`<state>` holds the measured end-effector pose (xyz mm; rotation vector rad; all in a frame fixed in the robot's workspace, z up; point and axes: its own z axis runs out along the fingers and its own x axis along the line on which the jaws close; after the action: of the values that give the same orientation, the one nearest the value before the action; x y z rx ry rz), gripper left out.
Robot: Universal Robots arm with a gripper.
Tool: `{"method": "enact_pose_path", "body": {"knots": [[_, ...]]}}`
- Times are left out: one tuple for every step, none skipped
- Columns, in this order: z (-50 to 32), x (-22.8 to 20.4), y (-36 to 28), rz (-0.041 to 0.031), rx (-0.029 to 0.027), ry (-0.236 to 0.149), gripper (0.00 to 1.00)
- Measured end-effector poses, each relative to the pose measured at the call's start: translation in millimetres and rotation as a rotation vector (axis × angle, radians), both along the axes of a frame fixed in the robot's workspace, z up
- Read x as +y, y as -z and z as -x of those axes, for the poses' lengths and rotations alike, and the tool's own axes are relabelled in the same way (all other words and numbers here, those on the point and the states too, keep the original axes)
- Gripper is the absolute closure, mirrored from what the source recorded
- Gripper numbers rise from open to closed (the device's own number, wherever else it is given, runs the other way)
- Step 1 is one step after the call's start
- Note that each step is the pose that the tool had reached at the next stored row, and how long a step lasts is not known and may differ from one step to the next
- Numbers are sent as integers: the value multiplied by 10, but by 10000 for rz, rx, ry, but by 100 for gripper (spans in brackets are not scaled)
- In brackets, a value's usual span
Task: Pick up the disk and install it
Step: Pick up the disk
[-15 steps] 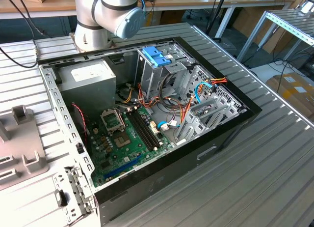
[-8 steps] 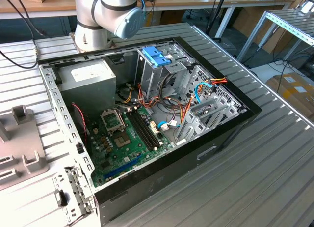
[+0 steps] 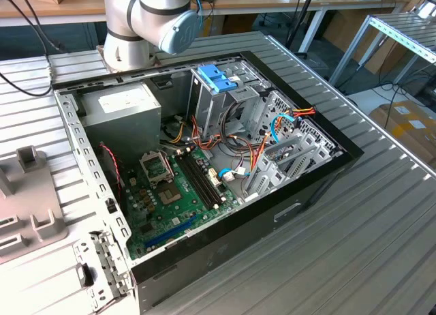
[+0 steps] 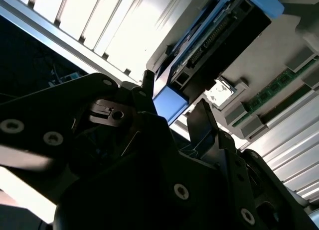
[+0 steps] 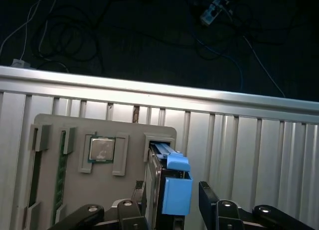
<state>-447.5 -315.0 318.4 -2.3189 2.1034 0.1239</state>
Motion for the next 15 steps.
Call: {"method": "enact_pose_path", "body": {"knots": [[5,0,11,0,1,0,46],[8,0,25,0,0,0,46],[11,0,38,0,0,-1,46],[15,0,53,0,-1,0,46],[17,0,64,0,0,0,46],[17,0,81,0,0,-1,46],[17,0,100,0,0,-1,46],[17,0,122,0,0,-1,46],[18,0,138,0,0,0,46],[18,0,148,0,0,0,46],[18,0,165,0,0,-1,46],[19,0,173,0,1,-1,46],[19,0,179,0,0,0,46],[19,0,188,0,0,0,46],[19,0,195,0,0,0,46]]}}
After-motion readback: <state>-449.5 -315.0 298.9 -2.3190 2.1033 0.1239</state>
